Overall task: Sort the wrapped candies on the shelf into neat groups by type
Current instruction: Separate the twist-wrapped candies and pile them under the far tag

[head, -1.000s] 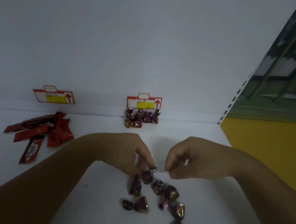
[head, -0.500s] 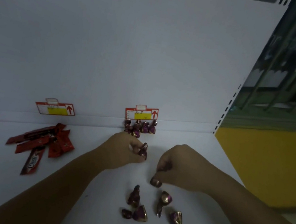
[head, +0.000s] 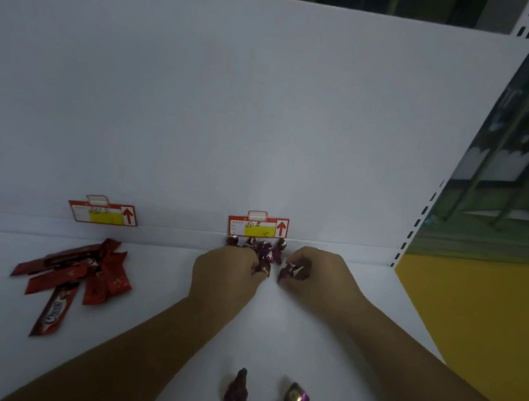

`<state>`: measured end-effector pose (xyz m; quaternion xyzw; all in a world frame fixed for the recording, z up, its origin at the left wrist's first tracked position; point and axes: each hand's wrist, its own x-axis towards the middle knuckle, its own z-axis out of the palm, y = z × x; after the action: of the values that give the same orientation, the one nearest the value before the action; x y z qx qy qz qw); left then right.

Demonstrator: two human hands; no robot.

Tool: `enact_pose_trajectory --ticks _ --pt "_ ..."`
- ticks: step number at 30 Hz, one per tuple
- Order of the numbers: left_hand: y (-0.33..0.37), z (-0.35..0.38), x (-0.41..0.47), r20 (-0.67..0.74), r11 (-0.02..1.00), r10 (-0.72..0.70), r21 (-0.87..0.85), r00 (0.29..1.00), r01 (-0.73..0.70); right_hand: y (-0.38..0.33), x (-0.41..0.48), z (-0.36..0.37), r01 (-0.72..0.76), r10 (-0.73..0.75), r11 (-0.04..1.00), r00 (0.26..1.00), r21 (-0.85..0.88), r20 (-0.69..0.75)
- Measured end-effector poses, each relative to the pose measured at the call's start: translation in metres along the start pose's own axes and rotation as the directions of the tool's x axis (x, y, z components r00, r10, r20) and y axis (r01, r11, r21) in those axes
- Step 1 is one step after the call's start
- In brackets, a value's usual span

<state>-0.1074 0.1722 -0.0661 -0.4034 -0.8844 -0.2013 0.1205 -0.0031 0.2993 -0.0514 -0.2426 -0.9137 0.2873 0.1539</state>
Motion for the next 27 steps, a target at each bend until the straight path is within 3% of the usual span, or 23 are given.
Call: enact_pose_trajectory --ticks 5,12,17,27 --pt "0.002 0.005 0.002 -0.019 0.995 0.010 0.104 1.000 -0.008 0.000 0.012 0.005 0.002 -0.002 1.000 1.000 -0.016 -0.019" --pt "-0.014 -0.012 -0.002 -0.084 0.994 -0.099 -0.053 0.992 0.094 0.005 0.009 0.012 0.006 0.003 0.995 0.996 0.102 -0.090" --pt "-0.044 -0.012 -0.006 0.095 0.975 -0.224 0.016 0.970 0.224 0.006 0.011 0.017 -0.003 0.012 0.992 0.997 0.128 -0.075" --pt "-0.039 -0.008 0.002 0.109 0.977 -0.191 -0.071 0.975 0.199 0.010 0.016 0.022 0.026 -0.005 0.984 0.993 0.175 -0.118"
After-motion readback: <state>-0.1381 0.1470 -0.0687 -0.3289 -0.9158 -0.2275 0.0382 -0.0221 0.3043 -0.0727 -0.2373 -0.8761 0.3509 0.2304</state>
